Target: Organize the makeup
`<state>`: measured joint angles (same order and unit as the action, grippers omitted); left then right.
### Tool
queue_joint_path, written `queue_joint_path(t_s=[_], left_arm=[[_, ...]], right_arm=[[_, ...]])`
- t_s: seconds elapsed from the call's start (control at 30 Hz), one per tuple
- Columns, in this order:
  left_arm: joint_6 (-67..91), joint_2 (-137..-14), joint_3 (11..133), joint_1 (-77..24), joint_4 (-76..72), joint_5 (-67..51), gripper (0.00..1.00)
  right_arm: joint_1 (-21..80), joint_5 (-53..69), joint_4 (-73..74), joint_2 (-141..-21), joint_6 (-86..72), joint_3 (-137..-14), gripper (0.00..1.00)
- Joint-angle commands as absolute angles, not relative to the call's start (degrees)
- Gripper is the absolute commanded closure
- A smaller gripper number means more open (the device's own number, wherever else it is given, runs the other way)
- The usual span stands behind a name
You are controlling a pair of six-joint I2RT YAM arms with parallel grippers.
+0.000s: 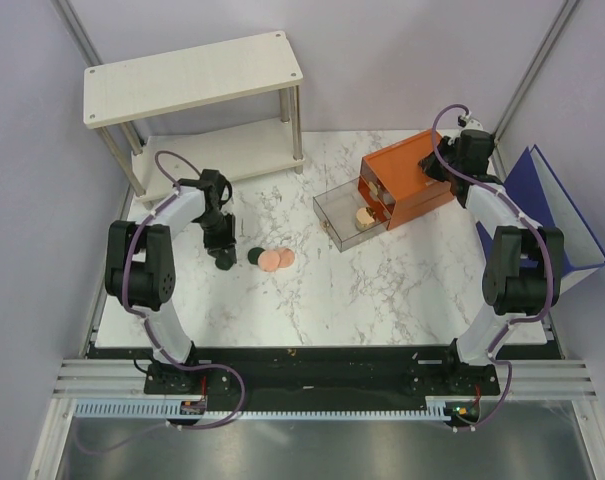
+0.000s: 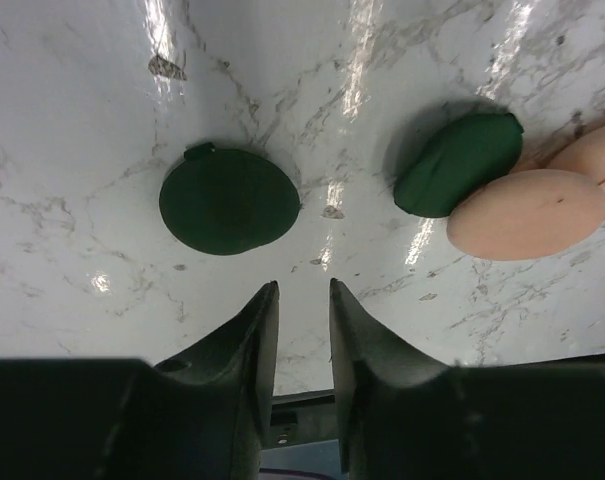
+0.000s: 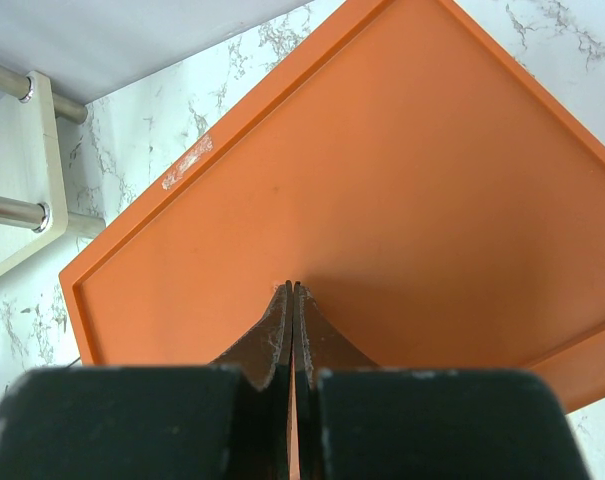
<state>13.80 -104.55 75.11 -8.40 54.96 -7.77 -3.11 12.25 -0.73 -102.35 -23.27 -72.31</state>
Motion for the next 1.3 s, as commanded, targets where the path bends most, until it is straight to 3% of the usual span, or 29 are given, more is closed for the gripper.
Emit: queue_joint_path(t_s=[0.0,0.4,0.53,0.7,0.77,0.8,0.93,1.1,1.27], left_arm=[[16.0,-102.0,72.1,-7.6,51.8,-7.8,0.70],[17.2,-105.5,72.2,-7.1,49.0,-1.8,0.67],[17.0,-106.8,71.7,-7.0,48.2,-1.4,0.45],[14.9,-109.7,70.8,-7.1,47.3,-1.1,0.42],[14.4,-110.5,70.5,-7.1,47.0,-1.9,0.51],[14.3,-110.9,70.3,-7.1,46.8,-2.3,0.64],[14.2,-110.3,70.3,-7.2,46.4,-3.6,0.82],[12.7,-108.7,73.7,-8.2,48.1,-6.0,0.89],[12.0,-108.8,84.0,-12.5,50.6,-7.6,0.90]], right_arm=[[-2.4,9.8,22.5,-110.2,-20.5,-66.4,1.00],[-2.5,9.8,22.4,-110.0,-20.4,-66.1,1.00],[-2.4,9.6,22.4,-109.9,-20.3,-66.1,1.00],[-2.4,9.5,22.4,-110.0,-20.6,-66.1,1.00],[-2.5,9.6,22.4,-110.0,-20.7,-66.2,1.00],[-2.4,9.4,22.4,-110.0,-20.7,-66.2,1.00],[-2.5,9.5,22.2,-110.3,-21.3,-66.4,1.00],[-2.3,9.4,22.1,-110.6,-21.7,-66.4,1.00],[-1.9,9.4,21.8,-111.4,-22.3,-67.0,1.00]])
